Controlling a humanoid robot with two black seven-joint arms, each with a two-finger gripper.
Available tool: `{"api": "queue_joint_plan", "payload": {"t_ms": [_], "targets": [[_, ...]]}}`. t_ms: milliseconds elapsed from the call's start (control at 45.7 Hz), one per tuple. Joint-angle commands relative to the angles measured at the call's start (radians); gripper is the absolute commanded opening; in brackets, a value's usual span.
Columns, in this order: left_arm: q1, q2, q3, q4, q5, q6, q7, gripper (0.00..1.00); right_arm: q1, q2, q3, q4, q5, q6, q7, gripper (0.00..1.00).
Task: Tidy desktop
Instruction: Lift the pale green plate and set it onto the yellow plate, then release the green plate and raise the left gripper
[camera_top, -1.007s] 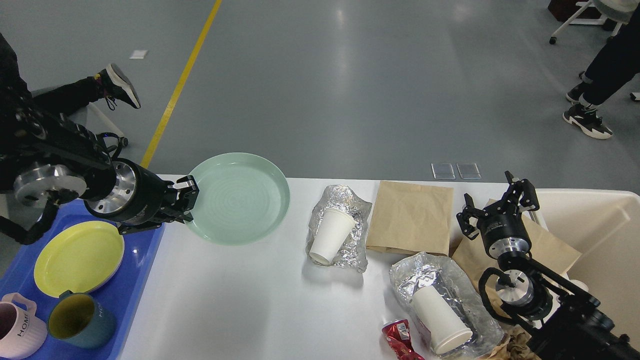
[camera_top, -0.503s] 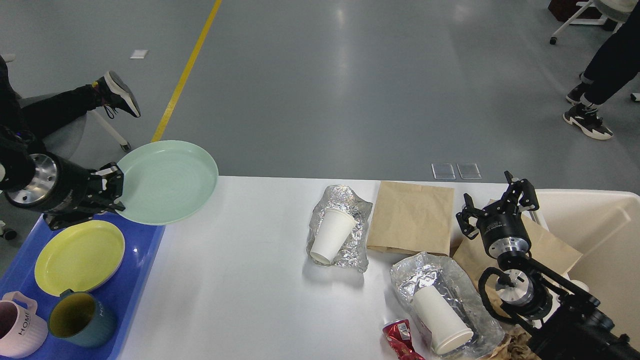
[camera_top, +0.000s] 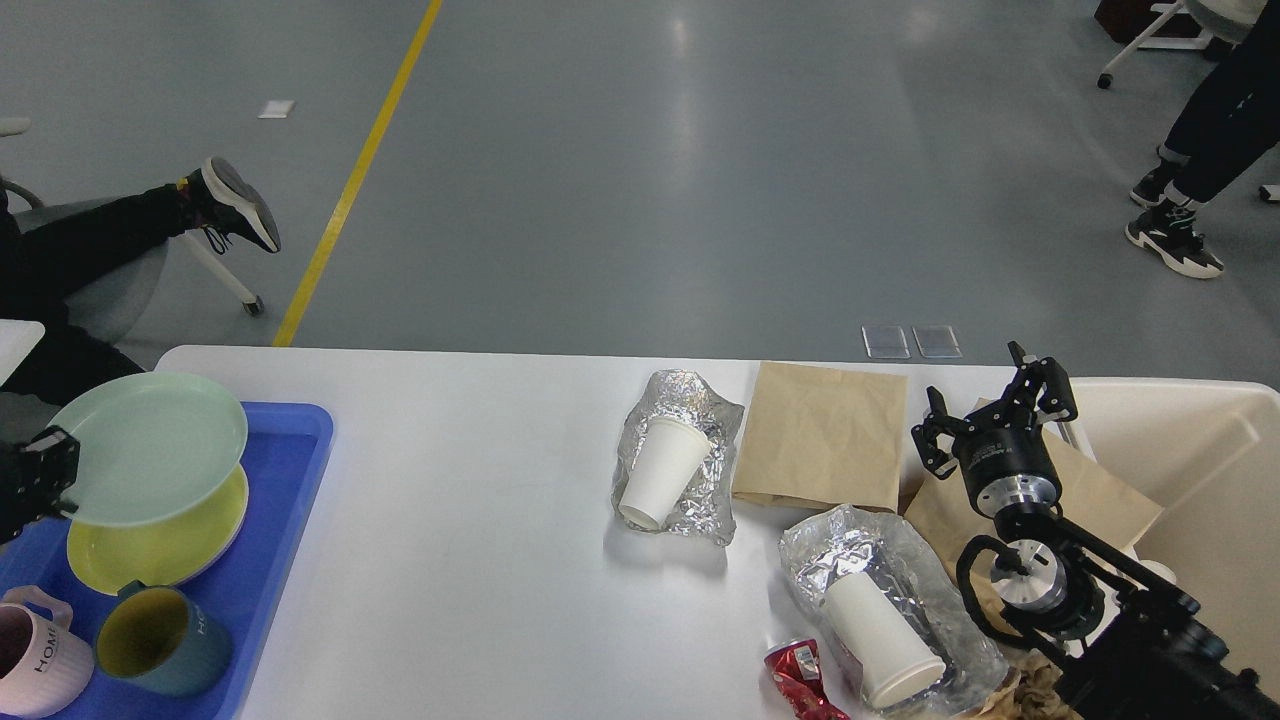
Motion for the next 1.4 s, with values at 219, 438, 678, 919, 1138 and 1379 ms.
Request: {"api": "queue_joint_plan", "payload": {"t_ms": [219, 438, 678, 919, 1138, 1379], "targets": [[0.12, -0.018, -0.049, 0.066, 0.026, 0.117, 0.021, 0.01, 0.0, 0.0, 0.0, 0.0, 0.0, 0.0, 0.0, 1.0], [0.12, -0.019, -0.106, 0.065, 0.025, 0.1, 0.019, 0.02, 0.0, 0.0, 0.0, 0.0, 0.0, 0.0, 0.0, 1.0], [0.124, -0.041, -0.122, 0.065, 0.025, 0.1, 0.016, 0.16, 0.0, 0.0, 0.0, 0.0, 0.0, 0.0, 0.0, 1.0], [0.126, -0.041, -0.159, 0.065, 0.025, 0.108, 0.016, 0.79, 0.0, 0.0, 0.0, 0.0, 0.0, 0.0, 0.0, 1.0], [0.129, -0.041, -0.159, 0.063, 0.025, 0.109, 0.017, 0.84, 0.0, 0.0, 0.0, 0.0, 0.0, 0.0, 0.0, 1.0], [0.135, -0.038, -0.161, 0.022, 0.029, 0.188, 0.019, 0.03, 0.0, 0.0, 0.0, 0.0, 0.0, 0.0, 0.0, 1.0]]}}
